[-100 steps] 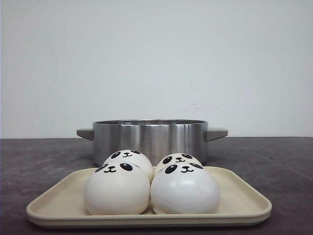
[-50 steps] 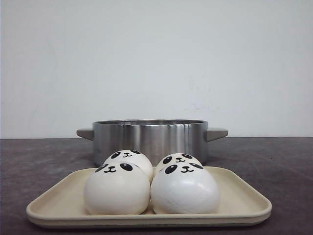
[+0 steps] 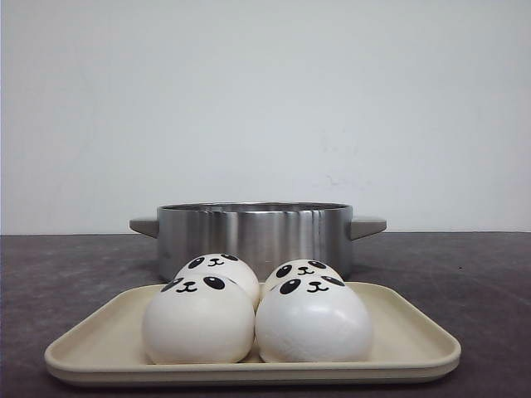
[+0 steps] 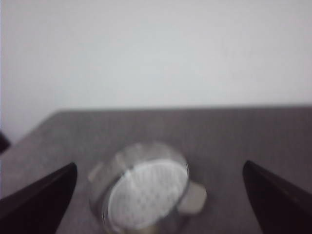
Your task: Steam buns
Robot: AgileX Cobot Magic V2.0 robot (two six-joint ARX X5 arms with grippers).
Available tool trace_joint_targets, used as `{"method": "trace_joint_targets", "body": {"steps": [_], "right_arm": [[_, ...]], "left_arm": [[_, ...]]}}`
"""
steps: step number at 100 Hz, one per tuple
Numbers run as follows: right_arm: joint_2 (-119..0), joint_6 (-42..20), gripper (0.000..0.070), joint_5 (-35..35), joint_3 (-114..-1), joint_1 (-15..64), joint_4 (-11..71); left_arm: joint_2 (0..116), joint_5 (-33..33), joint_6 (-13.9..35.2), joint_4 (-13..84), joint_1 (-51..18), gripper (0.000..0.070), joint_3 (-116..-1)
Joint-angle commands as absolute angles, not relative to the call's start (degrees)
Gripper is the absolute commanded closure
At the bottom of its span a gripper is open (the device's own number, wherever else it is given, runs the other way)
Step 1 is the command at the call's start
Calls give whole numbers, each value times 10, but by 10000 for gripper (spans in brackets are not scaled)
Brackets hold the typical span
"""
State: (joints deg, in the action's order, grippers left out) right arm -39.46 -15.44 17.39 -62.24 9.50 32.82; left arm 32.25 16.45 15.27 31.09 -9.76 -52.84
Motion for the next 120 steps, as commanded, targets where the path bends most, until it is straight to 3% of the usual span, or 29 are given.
{"method": "trace_joint_targets", "body": {"steps": [1, 20, 41, 72, 105, 120], "right_arm": [[-432, -157, 0, 156, -654, 116, 356], [-558, -161, 0, 71, -727, 210, 499], [-687, -185, 0, 60, -740, 304, 567], [-846, -223, 18, 61, -740, 395, 533], [-968, -240, 47, 63, -740, 424, 478], [-1012, -245, 127, 59, -739, 420, 472]], "left_arm": [[330, 166, 157, 306, -102, 191, -538], [337, 166, 157, 321, -110, 191, -538], [337, 166, 156, 334, -110, 191, -538], [337, 165, 156, 335, -118, 191, -538], [337, 165, 156, 337, -125, 191, -538], [337, 165, 156, 339, -130, 191, -538]]}}
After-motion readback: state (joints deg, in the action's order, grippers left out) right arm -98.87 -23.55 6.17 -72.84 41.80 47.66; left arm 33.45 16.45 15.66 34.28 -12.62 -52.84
